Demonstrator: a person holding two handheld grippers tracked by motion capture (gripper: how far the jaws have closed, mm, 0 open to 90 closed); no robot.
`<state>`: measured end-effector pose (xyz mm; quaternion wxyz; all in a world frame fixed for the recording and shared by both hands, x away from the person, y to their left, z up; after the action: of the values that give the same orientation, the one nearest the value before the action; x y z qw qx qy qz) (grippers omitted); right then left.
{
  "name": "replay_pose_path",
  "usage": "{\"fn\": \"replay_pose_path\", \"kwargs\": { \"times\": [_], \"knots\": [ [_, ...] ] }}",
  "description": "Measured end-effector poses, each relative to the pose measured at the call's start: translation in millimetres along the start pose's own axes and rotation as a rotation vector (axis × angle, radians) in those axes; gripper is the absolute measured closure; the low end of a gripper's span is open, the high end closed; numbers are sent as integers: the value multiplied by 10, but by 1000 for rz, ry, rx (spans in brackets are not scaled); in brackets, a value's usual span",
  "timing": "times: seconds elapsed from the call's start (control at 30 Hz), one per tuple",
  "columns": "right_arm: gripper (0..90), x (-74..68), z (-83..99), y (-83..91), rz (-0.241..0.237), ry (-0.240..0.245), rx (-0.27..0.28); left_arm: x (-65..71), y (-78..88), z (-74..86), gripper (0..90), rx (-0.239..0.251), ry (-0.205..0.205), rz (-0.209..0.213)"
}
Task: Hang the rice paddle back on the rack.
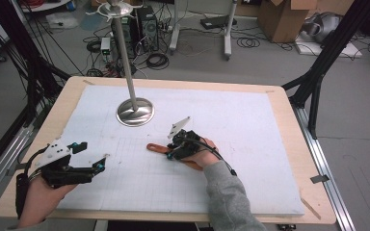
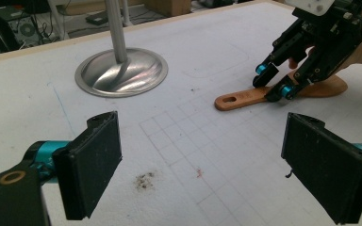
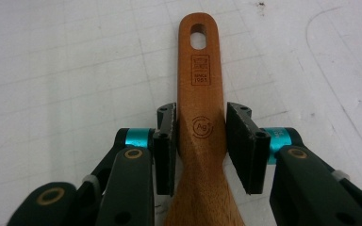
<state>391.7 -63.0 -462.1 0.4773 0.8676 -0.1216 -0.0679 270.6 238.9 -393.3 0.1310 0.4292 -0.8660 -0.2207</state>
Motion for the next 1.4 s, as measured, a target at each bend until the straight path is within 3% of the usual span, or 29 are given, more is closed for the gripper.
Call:
{"fn": "replay_pose_path", "kwargs": {
  "times": [0.3, 0.97, 1.4],
  "knots": [
    [648, 27, 10, 43, -11, -23, 18, -5, -2, 6, 130, 0, 4, 10],
    [649, 25, -14, 493, 15, -60, 198, -3, -61, -16, 130, -7, -3, 18],
    [649, 0, -17, 657, 27, -62, 264, 2, -94, -30, 130, -7, 0, 27]
  ]
}}
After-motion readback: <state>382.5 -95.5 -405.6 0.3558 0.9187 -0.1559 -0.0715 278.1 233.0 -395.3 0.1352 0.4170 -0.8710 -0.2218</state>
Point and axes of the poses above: each handheld gripper's, and its own axes: y roughly backward along the jaws, z roughly out of its underside, x roughly to its right, the point moved 4 cm from there along -y, roughly forward along the jaws, and after that the axes turned 7 degrees about -x, right-handed, at the moved point
